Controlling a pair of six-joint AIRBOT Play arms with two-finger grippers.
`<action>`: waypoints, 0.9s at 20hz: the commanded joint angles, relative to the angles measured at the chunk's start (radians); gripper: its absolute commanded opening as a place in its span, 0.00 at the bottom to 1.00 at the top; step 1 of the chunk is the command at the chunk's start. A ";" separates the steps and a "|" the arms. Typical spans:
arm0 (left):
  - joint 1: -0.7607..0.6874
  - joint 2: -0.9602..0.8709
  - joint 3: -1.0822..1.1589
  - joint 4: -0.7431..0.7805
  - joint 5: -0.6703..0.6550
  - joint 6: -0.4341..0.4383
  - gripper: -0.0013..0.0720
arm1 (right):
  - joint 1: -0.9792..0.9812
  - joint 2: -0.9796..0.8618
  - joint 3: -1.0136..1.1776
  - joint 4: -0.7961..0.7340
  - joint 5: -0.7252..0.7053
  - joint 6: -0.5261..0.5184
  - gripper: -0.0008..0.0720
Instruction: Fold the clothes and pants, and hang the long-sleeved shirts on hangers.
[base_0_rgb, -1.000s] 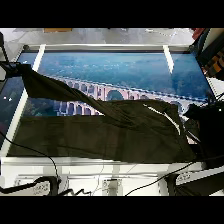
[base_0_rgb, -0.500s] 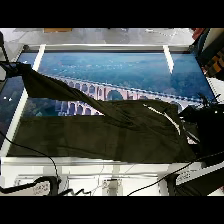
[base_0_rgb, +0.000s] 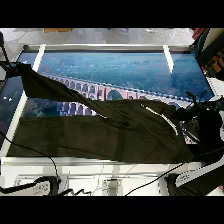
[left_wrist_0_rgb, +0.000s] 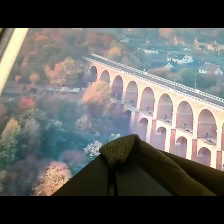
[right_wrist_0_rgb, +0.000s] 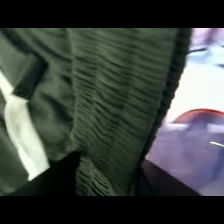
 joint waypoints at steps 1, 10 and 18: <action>0.001 -0.001 0.000 0.000 0.000 0.000 0.05 | 0.008 -0.002 0.001 0.032 0.038 -0.015 0.44; 0.001 0.063 0.003 0.001 0.326 0.000 0.05 | -0.012 0.113 0.002 0.122 -0.177 0.017 0.06; 0.004 0.086 -0.306 -0.011 -0.161 0.249 0.04 | -0.130 0.212 0.001 0.024 -0.171 0.051 0.06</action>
